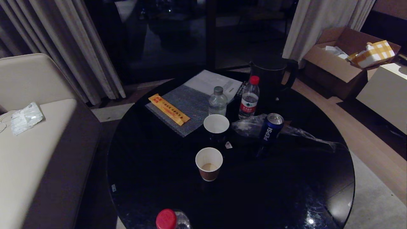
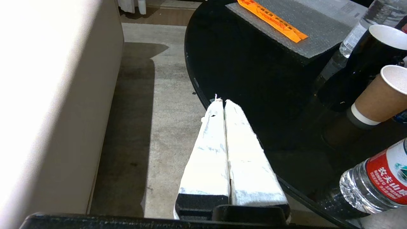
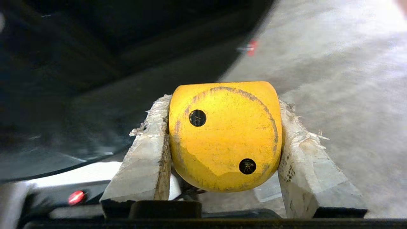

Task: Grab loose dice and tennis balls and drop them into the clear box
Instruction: Put the toys in the box

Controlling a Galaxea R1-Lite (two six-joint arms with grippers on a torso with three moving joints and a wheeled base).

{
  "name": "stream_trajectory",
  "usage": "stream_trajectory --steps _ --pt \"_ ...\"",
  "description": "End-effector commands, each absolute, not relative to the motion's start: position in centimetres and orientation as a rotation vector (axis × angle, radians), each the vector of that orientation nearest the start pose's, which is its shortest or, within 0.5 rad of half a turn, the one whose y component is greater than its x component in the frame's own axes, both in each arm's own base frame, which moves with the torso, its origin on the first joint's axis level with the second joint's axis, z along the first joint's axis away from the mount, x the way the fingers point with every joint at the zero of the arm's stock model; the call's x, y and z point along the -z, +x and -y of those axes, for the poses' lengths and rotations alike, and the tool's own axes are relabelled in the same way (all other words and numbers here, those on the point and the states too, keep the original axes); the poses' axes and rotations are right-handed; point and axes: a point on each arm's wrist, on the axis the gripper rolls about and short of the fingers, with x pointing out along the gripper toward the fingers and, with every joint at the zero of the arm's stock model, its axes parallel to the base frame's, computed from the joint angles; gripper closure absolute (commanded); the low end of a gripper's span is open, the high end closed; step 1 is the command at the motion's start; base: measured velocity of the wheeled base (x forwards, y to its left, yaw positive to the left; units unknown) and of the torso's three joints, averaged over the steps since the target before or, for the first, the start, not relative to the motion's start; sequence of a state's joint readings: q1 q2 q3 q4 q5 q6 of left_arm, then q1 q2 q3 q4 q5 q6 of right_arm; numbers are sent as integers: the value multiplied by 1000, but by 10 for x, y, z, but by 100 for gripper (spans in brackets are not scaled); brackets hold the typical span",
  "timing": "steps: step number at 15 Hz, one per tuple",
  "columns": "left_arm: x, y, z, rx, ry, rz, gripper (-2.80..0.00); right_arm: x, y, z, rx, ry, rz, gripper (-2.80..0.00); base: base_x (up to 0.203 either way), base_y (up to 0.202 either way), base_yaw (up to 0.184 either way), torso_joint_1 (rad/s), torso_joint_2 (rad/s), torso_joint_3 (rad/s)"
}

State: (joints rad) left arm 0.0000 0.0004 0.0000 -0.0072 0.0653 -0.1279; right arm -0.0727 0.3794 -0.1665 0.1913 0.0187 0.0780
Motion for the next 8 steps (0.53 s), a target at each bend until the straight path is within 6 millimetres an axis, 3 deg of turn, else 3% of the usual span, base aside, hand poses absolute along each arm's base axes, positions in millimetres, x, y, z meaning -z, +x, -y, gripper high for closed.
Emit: stream_trajectory --steps 1,3,8 --pt "-76 -23 -1 -65 -131 10 0 -90 -4 0 115 78 -328 0 0 0 0 0 0 0" --pt "-76 -23 -1 -66 -129 9 0 -80 0 0 94 42 -265 0 0 0 0 0 0 0" --pt "-76 -23 -1 -66 -130 9 0 -78 0 0 54 21 -263 0 0 0 0 0 0 0"
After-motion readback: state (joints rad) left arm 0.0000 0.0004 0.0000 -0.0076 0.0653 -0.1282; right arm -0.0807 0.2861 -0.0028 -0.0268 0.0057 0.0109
